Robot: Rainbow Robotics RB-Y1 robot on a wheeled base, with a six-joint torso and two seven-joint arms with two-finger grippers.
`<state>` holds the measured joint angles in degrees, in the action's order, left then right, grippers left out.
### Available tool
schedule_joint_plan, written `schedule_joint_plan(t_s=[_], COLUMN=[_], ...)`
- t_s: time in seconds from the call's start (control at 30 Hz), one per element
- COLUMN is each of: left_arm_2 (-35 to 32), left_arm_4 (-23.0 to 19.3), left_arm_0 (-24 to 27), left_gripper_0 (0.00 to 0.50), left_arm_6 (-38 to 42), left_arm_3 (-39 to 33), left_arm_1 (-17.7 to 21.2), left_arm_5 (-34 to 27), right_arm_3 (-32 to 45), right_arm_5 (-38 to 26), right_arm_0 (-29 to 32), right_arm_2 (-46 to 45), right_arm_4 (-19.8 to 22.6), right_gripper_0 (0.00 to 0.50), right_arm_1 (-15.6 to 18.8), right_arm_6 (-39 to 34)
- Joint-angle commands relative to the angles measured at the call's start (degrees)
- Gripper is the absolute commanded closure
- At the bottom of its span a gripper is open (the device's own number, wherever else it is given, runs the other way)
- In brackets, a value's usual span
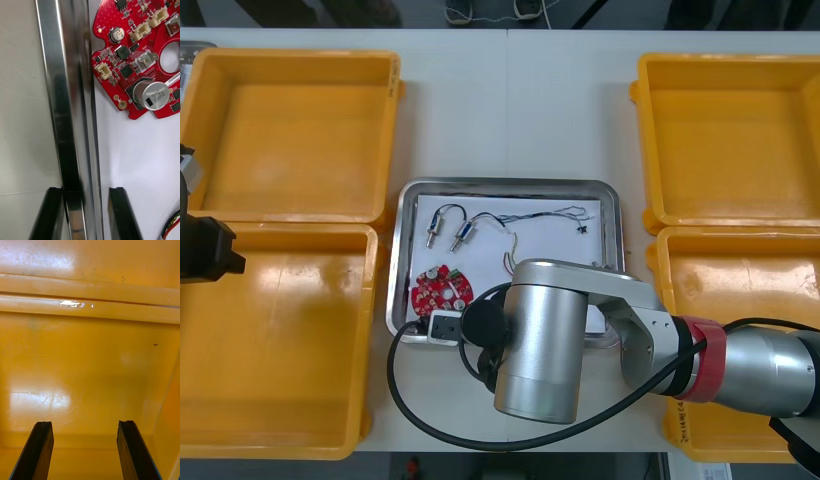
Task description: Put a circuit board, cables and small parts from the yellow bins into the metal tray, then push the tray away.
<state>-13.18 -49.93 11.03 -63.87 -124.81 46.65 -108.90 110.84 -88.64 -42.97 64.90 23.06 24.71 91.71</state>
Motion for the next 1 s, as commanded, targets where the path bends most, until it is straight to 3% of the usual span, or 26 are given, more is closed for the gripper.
schedule_joint_plan(t_s=[0.03,0.43,0.63,1.0], left_arm_2=[-1.76,-1.76,-1.76,-1.76], left_arm_4=[-0.43,-0.43,-0.43,-0.43], left_arm_0=[-1.01,-1.01,-1.01,-1.01], left_gripper_0=[0.0,0.0,0.0,0.0], left_arm_6=[-5.04,-5.04,-5.04,-5.04], left_arm_3=[-1.75,-1.75,-1.75,-1.75], left_arm_1=[2.39,2.39,2.39,2.39], left_arm_5=[0.62,0.62,0.62,0.62], right_arm_3=[0.6,0.78,0.78,-0.1], right_arm_5=[-0.57,-0.48,-0.3,2.07], right_arm_0=[-1.85,-4.57,-7.65,-10.02], right_arm_2=[1.02,1.55,6.03,6.47], right_arm_4=[-0.56,-0.56,-3.81,-3.99], right_gripper_0=[0.5,0.5,0.5,0.5], right_arm_1=[-0.98,0.52,1.22,4.03], right_arm_6=[2.86,2.86,2.86,4.71])
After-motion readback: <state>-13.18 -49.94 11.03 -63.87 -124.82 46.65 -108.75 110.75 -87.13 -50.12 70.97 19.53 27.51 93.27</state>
